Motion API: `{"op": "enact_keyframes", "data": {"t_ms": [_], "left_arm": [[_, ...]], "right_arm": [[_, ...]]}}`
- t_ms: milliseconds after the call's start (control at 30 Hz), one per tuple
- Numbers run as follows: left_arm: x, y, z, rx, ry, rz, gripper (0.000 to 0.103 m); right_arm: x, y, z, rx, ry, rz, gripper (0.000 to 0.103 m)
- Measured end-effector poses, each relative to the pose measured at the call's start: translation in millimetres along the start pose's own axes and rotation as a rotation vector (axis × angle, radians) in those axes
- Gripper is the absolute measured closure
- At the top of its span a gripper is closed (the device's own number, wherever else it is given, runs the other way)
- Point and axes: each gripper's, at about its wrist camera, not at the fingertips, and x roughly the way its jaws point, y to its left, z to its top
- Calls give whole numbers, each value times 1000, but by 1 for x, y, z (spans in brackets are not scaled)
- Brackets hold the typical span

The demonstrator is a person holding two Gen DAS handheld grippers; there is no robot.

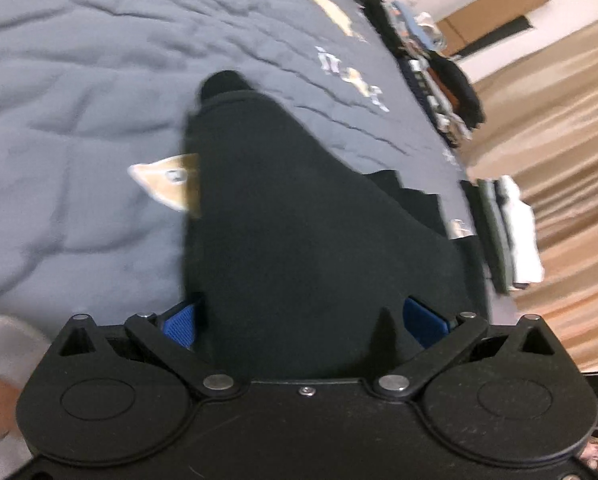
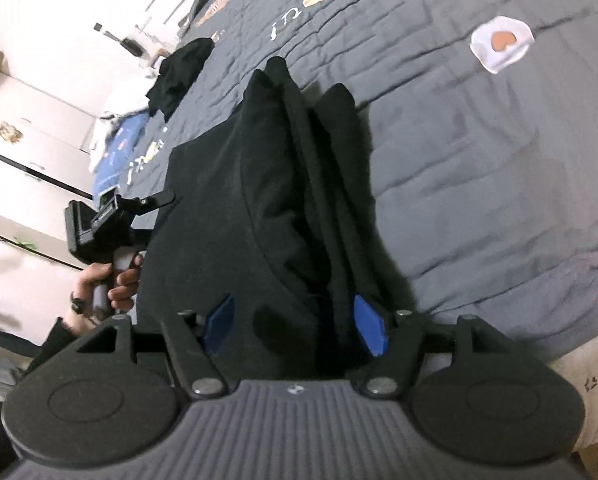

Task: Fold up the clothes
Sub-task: 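Grasp the folded black sweatshirt with both tools and lift it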

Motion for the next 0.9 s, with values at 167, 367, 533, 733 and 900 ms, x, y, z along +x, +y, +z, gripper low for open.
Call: {"op": "enact_keyframes", "data": {"t_ms": [167, 367, 533, 733, 900], "left_arm": [[14, -3, 6, 27, 44, -25, 0], [13, 12, 0, 15, 16, -94, 0], [13, 10, -3, 54, 12, -102, 0], [19, 6, -2, 70, 3, -112, 0], [18, 8, 3, 50, 28, -124, 0]], "right_arm": [[-6, -17, 9, 0, -3, 8, 26], [12, -42, 22, 38, 48, 53, 11], [56, -43, 29, 55, 165, 136, 2], [62, -37, 31, 47, 217, 193, 0], [66, -25, 31, 14, 249, 239, 0]]}}
